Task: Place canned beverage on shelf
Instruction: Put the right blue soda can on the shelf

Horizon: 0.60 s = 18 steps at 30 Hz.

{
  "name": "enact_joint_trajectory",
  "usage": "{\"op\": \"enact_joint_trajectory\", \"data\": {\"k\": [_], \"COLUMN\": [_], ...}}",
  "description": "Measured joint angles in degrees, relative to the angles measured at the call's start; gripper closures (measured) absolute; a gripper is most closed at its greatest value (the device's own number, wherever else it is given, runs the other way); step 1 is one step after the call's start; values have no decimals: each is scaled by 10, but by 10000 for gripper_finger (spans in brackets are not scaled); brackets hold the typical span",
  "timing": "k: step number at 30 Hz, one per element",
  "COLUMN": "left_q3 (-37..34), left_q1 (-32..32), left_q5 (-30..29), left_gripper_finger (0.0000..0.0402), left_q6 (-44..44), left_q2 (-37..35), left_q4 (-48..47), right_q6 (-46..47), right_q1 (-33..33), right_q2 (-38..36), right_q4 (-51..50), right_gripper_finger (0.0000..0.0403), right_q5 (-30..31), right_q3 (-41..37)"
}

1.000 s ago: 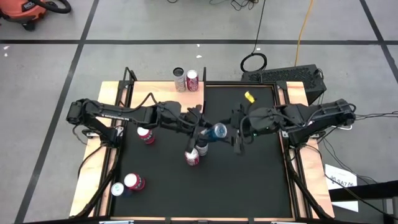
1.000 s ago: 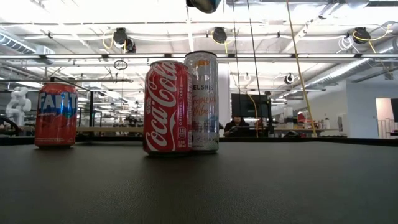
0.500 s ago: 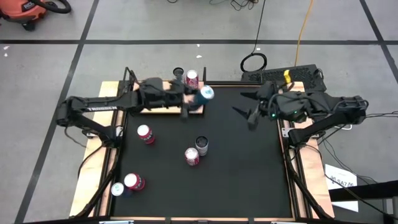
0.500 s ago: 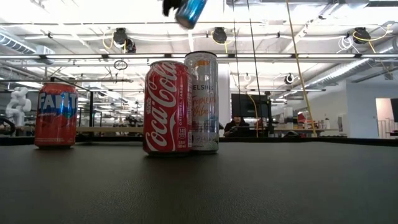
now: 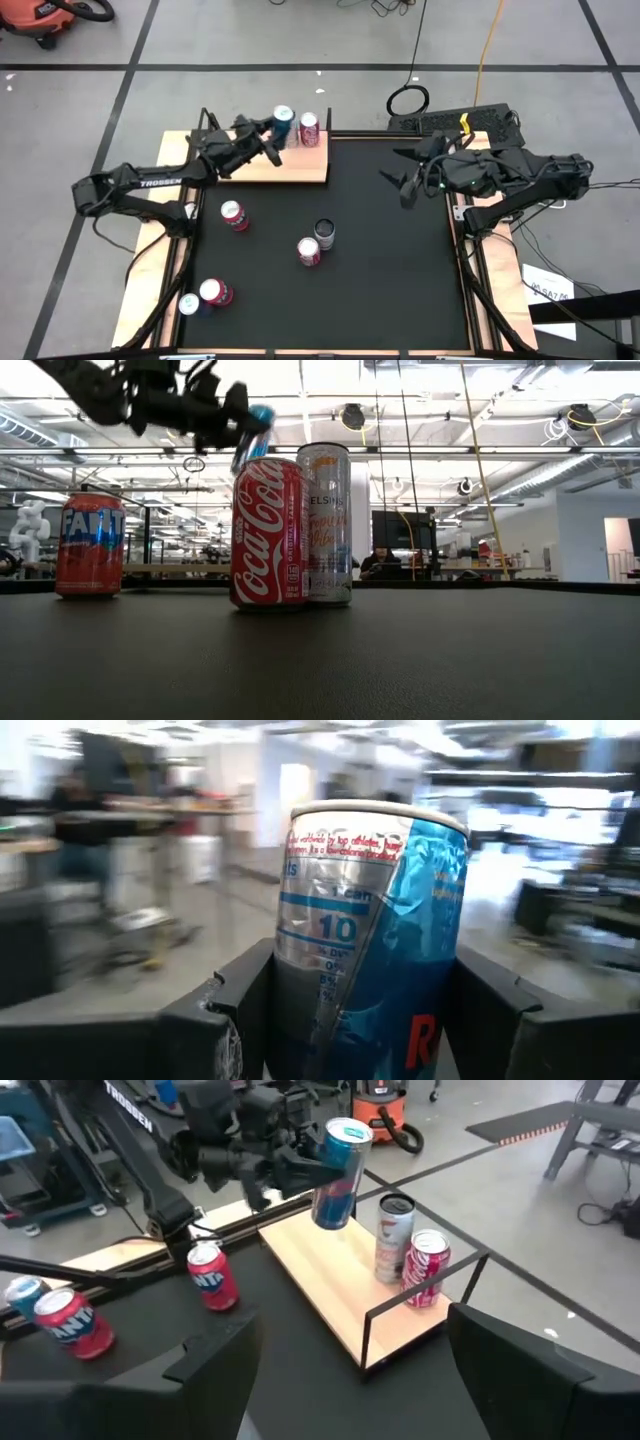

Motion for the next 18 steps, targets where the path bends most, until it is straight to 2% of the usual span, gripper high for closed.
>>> {"op": "enact_joint_trajectory", "data": {"k": [3,5,9,11,14,18], "left_q3": [-37,-48,-48,-36,-16,10], "left_q1": [14,18,18,11,-3,-27], "left_q5": [-38,-35,49,116,198,247], "left_gripper_finger": [189,189,189,189,189,189], "left_q6": [-3,-4,-5,-2,-1,25], "left_q2": [1,2,-8,-8,-7,-7], "left_q4": [26,54,92,99,93,83], "right_q6": [-10,-14,-24,-40,-77,-120], "right_q1": [-8,-15,-42,-69,-114,-164], "right_q2": [0,0,4,15,46,99], "right_q4": [0,0,11,46,128,225], "right_gripper_finger": [101,101,101,101,101,101], "right_q5": [1,1,-6,-45,-140,-231], "right_q3": [0,0,0,0,0,0]}}
